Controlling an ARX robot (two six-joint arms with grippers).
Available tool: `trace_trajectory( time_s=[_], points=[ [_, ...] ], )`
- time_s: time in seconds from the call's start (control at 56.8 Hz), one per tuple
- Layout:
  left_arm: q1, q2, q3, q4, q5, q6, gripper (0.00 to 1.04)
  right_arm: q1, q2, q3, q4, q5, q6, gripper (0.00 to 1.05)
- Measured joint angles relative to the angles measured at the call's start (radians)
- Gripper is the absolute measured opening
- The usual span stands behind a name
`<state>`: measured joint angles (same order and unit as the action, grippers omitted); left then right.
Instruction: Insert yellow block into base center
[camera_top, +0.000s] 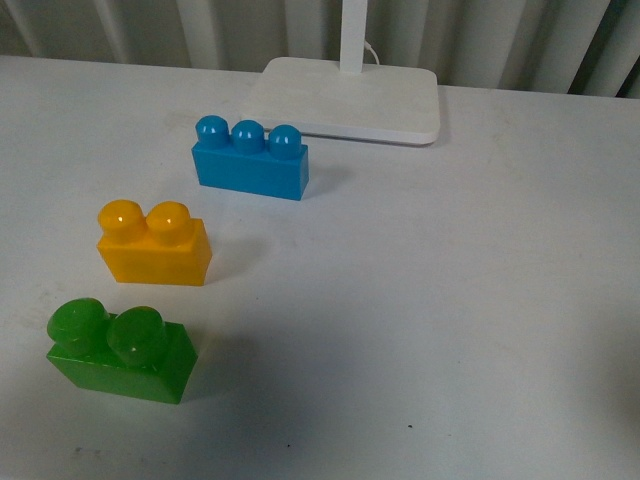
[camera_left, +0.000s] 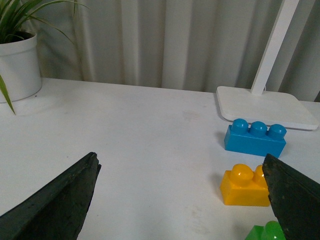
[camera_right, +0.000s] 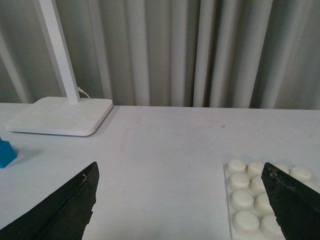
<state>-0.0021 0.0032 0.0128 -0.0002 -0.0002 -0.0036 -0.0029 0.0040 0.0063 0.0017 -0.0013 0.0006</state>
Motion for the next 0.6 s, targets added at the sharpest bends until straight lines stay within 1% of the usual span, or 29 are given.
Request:
trace_trajectory(
  time_s=[0.598],
  points=[
    [0.000, 0.000, 0.000, 0.000, 0.000, 0.000, 0.98, 0.000, 0.000, 0.000, 0.000, 0.000, 0.000, 0.96]
  ],
)
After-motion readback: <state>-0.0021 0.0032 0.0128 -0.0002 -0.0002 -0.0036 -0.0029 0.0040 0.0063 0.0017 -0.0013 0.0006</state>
